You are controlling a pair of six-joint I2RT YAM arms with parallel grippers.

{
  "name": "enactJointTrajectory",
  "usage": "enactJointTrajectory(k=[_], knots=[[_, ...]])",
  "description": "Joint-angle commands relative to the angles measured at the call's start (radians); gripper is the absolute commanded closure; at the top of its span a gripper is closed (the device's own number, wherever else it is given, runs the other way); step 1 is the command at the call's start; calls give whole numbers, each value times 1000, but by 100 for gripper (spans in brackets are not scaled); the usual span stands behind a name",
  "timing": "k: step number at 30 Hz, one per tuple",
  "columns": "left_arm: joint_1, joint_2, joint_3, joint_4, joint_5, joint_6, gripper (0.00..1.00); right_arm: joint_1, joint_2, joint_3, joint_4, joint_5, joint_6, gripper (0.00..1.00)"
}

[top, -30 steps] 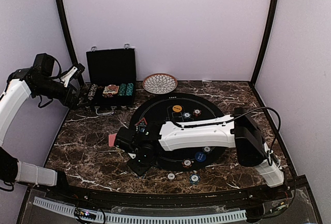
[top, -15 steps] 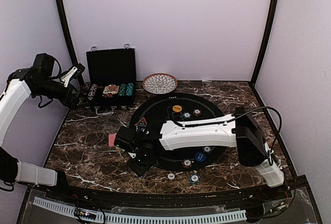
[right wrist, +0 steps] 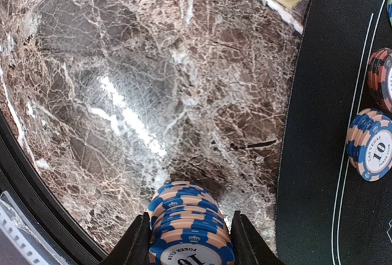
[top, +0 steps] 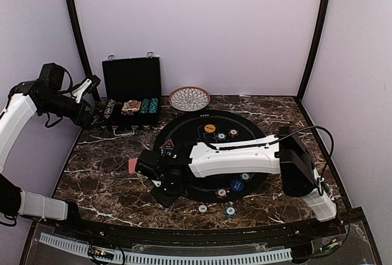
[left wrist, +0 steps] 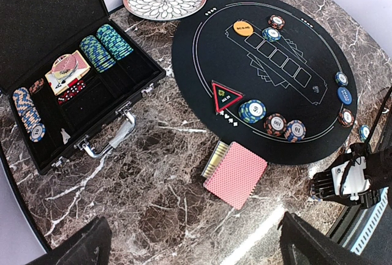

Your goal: Distribute texas hold em gaming equipment

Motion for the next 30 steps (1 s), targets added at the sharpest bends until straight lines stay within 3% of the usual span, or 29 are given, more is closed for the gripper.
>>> enactJointTrajectory(k=[1, 5, 18, 30], knots=[[-4, -31, -9, -11, 9, 17, 1, 5, -45, 41, -43, 10, -6, 78], [-4, -30, -8, -9, 9, 15, 1, 5, -52, 64, -67, 26, -6, 92], [-4, -30, -6, -9, 2, 17, 1, -54, -154, 133, -137, 92, 10, 92], [-4, -36, -8, -13, -2, 23, 1, -385, -361, -198, -21, 168, 12, 92]])
